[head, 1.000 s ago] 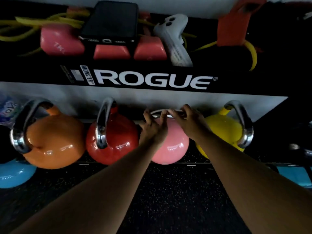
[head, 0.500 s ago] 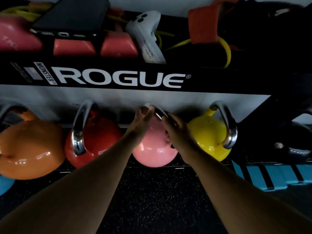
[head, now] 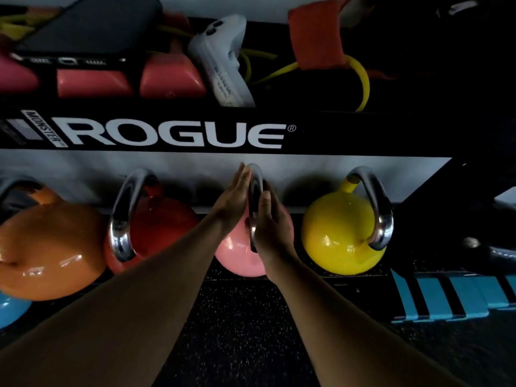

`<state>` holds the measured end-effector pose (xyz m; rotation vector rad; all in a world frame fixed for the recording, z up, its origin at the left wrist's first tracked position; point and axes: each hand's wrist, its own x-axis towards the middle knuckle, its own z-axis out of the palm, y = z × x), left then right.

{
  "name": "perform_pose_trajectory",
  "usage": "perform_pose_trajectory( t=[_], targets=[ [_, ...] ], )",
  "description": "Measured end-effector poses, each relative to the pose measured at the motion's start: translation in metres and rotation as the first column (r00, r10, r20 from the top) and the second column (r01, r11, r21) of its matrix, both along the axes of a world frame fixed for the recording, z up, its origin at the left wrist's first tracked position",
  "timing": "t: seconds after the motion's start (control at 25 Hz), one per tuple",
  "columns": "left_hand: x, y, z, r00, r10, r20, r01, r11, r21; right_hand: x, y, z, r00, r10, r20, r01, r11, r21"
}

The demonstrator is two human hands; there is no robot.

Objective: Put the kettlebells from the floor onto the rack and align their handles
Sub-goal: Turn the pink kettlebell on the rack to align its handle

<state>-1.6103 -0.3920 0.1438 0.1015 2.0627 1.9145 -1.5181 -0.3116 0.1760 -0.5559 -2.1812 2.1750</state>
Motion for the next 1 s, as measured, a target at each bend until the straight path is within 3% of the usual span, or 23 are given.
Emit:
perform_pose_trajectory(
  t=[1.0],
  targets=[
    [-0.012,-0.002,-0.011,0.997,-0.046,-0.062,0.04,0.994,-0.097,-0.004,-0.014,-0.001,0.995,-0.101,-0.013,0.101,0.994,-0.044]
  ],
)
